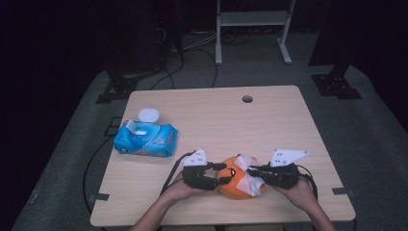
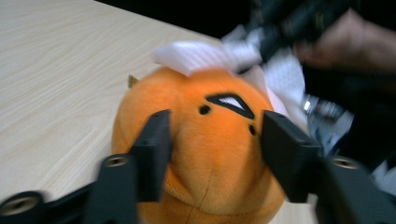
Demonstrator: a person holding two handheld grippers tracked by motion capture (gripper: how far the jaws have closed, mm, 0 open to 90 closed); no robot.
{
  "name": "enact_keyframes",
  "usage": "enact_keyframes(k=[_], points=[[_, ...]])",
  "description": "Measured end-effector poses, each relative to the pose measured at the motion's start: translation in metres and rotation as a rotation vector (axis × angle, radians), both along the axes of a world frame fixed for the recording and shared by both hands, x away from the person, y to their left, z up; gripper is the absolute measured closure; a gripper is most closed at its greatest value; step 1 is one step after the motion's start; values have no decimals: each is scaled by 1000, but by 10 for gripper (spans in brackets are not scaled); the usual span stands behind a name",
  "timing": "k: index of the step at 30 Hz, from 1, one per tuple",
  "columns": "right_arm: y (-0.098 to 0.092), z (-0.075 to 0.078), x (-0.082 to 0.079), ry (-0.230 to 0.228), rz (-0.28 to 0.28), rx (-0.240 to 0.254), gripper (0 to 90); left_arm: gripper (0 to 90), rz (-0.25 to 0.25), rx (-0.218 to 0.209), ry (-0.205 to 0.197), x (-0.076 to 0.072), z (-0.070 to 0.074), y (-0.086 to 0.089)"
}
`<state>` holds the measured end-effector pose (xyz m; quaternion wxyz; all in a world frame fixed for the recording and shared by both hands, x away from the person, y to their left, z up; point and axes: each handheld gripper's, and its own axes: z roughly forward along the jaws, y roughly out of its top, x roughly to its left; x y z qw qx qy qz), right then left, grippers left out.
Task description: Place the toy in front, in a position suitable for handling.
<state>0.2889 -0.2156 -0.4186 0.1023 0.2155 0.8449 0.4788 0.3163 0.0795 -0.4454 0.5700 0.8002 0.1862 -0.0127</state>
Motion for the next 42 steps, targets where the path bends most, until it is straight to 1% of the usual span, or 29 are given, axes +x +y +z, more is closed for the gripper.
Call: enact_keyframes(k=[1,2,3,5,6,7,8,9,11,14,17,19,21,22,23,24,25,27,28,30,32,33,34,36,37,39,40,41,42], points=[[-1,-2,-2,8,-5,3,848,378,31,-24,40,3,1,-1],[0,-5,-4,13,8,-2,849,350,43,-30,53,3,2,-2],[2,-6,-6,19,28,-2,849,348,41,-21,49,3,2,-3],[9,-4,-10,5,44,-8,848,372,38,8,30,1,0,-6],[12,0,-11,-9,51,-1,848,401,36,4,25,0,-1,-7],[15,3,-12,-17,58,23,847,419,26,11,12,-2,-1,-8],[18,7,-13,-35,50,47,847,440,20,30,-17,-3,0,-9],[21,9,-13,-51,42,46,847,454,18,47,-33,-4,1,-9],[24,5,-11,-58,40,12,848,472,16,80,-55,-6,1,-7],[16,-1,-7,-27,33,12,849,485,15,108,-68,-8,-1,-2],[0,-5,-3,9,-10,18,849,487,14,123,-56,-8,-2,4],[-9,-7,-3,34,-34,22,848,487,12,136,-67,-10,-3,7],[-11,-5,-5,31,-35,37,847,488,14,139,-64,-10,-3,7],[-10,-3,-6,26,-26,46,847,489,15,143,-65,-9,-4,8],[-8,-1,-9,18,-4,54,847,489,16,142,-59,-9,-4,9],[-4,1,-11,8,15,52,846,489,19,143,-55,-8,-5,10],[0,2,-13,-2,24,45,846,488,20,144,-50,-7,-5,12],[3,3,-14,-6,33,19,847,488,21,135,-41,-6,-6,15],[1,2,-12,2,28,12,847,488,24,133,-39,-6,-7,15],[-6,-3,-8,30,-2,-2,848,488,24,133,-40,-7,-6,14],[-14,-7,-4,55,-46,-19,848,488,21,130,-37,-8,-6,12],[-18,-8,-2,54,-70,-28,848,488,17,132,-38,-8,-5,10],[-19,-6,-2,49,-86,-25,848,487,17,128,-39,-9,-5,9],[-16,1,-4,28,-70,25,847,488,12,129,-43,-10,-4,5],[-11,4,-6,12,-55,35,847,488,8,134,-49,-11,-3,4],[-2,6,-7,2,-33,27,845,487,7,134,-47,-12,-3,6],[2,3,-5,11,-34,17,845,484,7,125,-40,-12,-4,7],[3,0,-4,27,-32,18,845,478,0,118,-34,-11,-4,8],[5,-5,-3,48,-24,19,846,446,-3,112,-34,-11,-3,9]])
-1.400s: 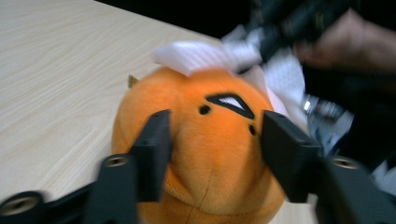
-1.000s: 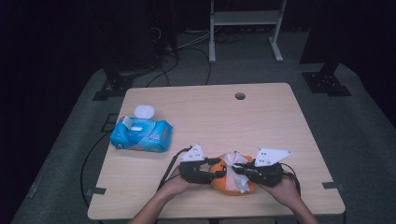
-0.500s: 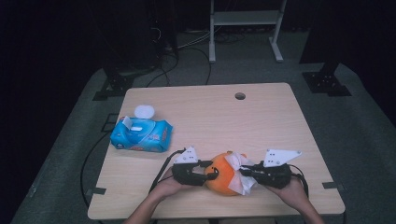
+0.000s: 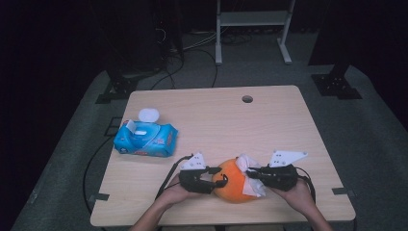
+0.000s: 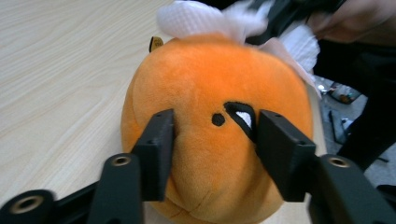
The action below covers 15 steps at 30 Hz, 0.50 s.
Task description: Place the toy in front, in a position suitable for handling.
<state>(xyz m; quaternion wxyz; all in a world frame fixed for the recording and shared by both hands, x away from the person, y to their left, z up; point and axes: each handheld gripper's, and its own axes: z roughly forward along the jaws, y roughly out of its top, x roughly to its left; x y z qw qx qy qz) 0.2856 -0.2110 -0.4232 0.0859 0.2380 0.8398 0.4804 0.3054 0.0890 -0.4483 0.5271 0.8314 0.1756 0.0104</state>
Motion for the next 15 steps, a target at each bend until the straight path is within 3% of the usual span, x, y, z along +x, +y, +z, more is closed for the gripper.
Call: enact_keyframes(k=[5,9,10,12,15], points=[[4,-4,-2,-1,55,-33,848,191,34,-36,15,5,8,-3],[6,-3,-3,0,79,-42,846,162,16,-11,32,6,0,-13],[5,-3,-2,-2,76,-47,846,173,14,-10,32,6,-1,-14],[4,-2,0,7,61,-41,846,290,20,-1,6,4,-1,-14],[2,5,3,-2,30,-13,848,515,59,8,-105,-2,3,-14]])
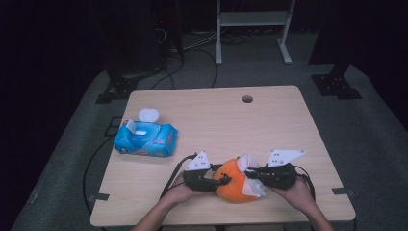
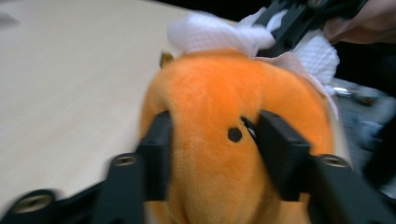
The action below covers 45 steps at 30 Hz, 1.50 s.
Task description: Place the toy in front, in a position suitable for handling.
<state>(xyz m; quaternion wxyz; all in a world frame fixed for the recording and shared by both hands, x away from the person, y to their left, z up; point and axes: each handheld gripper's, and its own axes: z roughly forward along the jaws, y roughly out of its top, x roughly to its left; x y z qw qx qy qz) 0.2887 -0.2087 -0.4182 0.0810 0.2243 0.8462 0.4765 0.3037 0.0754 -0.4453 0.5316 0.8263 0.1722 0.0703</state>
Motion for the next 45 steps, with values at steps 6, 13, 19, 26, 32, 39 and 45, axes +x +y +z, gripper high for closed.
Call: enact_keyframes(k=[6,13,19,26,32,39,45], points=[[14,19,0,-62,3,101,847,558,9,25,-193,-14,11,-6],[9,4,9,-8,-48,40,848,493,4,1,-73,-10,5,4],[8,-6,5,0,-25,4,847,239,21,-28,28,-2,12,4],[25,1,-2,-44,25,-20,847,380,9,2,31,1,5,6],[3,-5,5,23,-32,6,848,413,29,-4,55,3,2,11],[4,1,-6,-10,-13,-3,847,415,39,14,49,3,2,12],[3,-5,-2,13,-19,-44,848,414,45,15,62,6,2,17]])
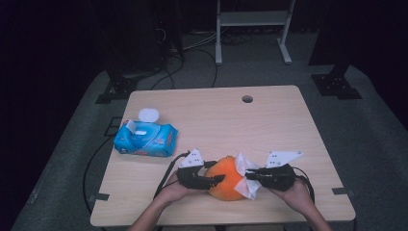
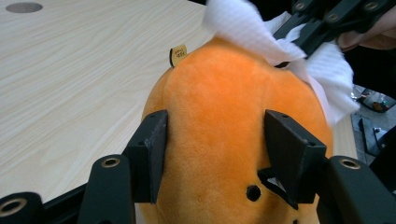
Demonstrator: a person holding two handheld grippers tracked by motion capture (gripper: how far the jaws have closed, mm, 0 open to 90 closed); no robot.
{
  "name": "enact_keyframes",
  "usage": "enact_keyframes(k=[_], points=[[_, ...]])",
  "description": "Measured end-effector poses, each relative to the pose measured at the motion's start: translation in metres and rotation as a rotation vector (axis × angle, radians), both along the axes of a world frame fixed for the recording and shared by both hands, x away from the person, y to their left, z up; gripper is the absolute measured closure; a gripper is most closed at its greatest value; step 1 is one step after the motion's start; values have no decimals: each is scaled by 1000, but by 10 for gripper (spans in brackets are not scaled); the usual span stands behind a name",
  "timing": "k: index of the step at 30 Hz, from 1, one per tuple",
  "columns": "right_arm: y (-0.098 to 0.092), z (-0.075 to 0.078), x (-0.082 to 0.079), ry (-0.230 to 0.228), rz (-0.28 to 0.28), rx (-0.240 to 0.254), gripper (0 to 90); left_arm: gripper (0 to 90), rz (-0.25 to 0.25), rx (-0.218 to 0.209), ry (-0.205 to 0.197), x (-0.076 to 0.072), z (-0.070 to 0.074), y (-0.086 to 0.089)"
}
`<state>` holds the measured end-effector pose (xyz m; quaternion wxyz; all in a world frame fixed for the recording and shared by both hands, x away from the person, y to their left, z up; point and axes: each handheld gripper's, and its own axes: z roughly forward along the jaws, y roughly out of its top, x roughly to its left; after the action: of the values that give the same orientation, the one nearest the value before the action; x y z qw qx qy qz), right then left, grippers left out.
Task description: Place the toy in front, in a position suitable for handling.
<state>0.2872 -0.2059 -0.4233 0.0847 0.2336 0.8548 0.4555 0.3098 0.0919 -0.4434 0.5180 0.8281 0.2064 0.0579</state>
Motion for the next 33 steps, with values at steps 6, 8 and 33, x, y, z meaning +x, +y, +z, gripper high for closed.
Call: enact_keyframes(k=[6,8,33], points=[[-10,-2,3,16,-35,17,847,415,3,-5,3,-1,0,-1],[-4,4,3,-8,-16,64,846,415,3,-5,0,-1,-1,-2],[18,16,-4,-84,30,84,845,420,-25,-6,-46,-14,3,-16]])
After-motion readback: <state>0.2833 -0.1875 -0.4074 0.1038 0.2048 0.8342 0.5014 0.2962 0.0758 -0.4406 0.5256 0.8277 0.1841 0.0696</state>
